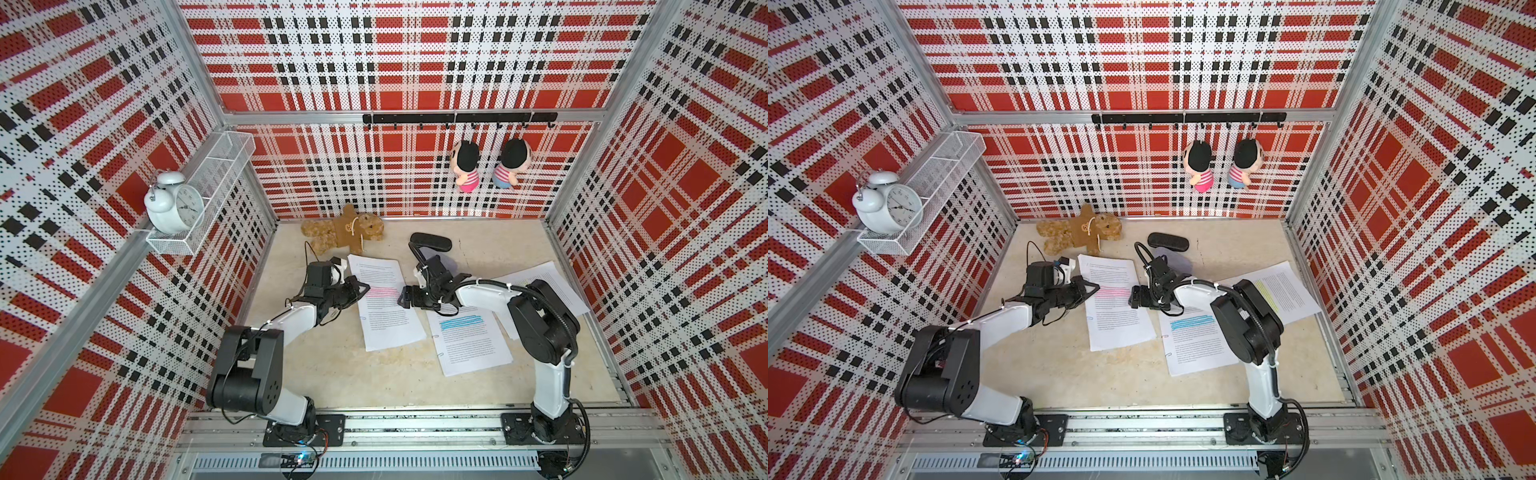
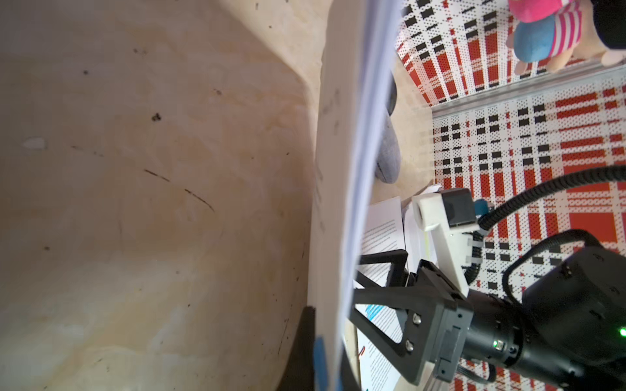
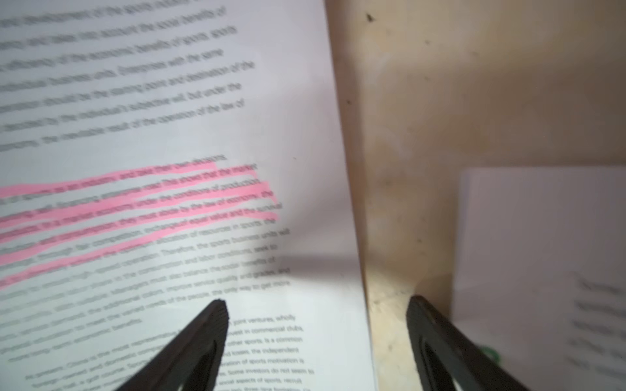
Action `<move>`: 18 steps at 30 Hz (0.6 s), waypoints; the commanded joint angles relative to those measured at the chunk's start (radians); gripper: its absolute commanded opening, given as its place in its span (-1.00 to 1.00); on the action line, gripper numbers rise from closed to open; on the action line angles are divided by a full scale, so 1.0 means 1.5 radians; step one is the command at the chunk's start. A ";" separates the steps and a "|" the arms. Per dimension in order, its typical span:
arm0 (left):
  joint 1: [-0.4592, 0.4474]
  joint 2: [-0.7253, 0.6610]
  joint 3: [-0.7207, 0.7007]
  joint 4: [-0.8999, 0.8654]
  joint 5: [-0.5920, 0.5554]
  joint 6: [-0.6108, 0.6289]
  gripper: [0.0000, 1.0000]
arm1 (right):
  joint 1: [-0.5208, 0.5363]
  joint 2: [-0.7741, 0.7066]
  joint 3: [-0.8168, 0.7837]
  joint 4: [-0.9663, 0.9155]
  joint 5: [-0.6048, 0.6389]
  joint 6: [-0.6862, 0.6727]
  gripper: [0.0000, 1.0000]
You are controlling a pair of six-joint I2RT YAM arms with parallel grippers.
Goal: Unclip the paperclips from the documents
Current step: Pick up the document from the center of the board.
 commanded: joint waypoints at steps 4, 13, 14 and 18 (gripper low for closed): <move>-0.036 -0.073 0.052 -0.082 -0.079 0.125 -1.00 | 0.015 -0.191 0.020 -0.080 0.176 -0.149 0.99; -0.069 -0.228 0.049 -0.074 -0.165 0.285 -1.00 | 0.033 -0.405 -0.135 0.180 0.313 -0.299 1.00; -0.068 -0.243 0.044 -0.064 -0.157 0.300 -1.00 | 0.033 -0.411 -0.135 0.192 0.281 -0.337 0.99; -0.069 -0.279 0.041 -0.056 -0.124 0.352 -1.00 | 0.026 -0.397 -0.089 0.162 0.196 -0.360 0.97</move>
